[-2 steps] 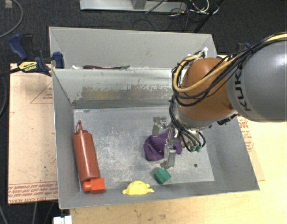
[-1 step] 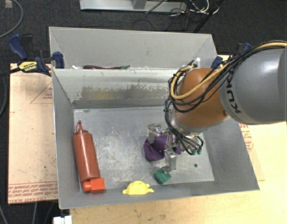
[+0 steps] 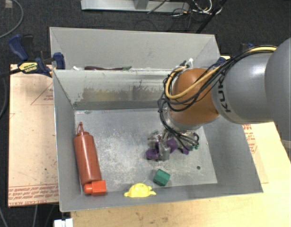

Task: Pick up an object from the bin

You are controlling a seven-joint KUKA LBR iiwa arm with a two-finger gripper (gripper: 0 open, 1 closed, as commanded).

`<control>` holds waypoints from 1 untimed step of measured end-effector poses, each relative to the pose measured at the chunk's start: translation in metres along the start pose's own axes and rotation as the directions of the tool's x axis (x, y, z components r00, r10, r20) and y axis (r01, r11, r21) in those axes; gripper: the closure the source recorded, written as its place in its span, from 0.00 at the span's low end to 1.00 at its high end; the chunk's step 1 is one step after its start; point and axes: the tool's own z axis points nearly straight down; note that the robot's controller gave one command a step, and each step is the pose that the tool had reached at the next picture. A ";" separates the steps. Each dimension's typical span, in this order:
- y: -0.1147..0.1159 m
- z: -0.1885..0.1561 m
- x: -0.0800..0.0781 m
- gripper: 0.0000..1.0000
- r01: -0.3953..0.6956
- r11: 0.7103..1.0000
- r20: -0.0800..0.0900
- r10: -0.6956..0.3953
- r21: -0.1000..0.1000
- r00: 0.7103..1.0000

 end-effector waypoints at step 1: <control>0.000 0.000 0.000 1.00 0.000 1.000 0.000 0.000 0.000 1.000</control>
Offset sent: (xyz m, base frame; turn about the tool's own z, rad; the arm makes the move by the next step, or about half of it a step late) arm -0.0052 -0.0136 0.1331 -0.0806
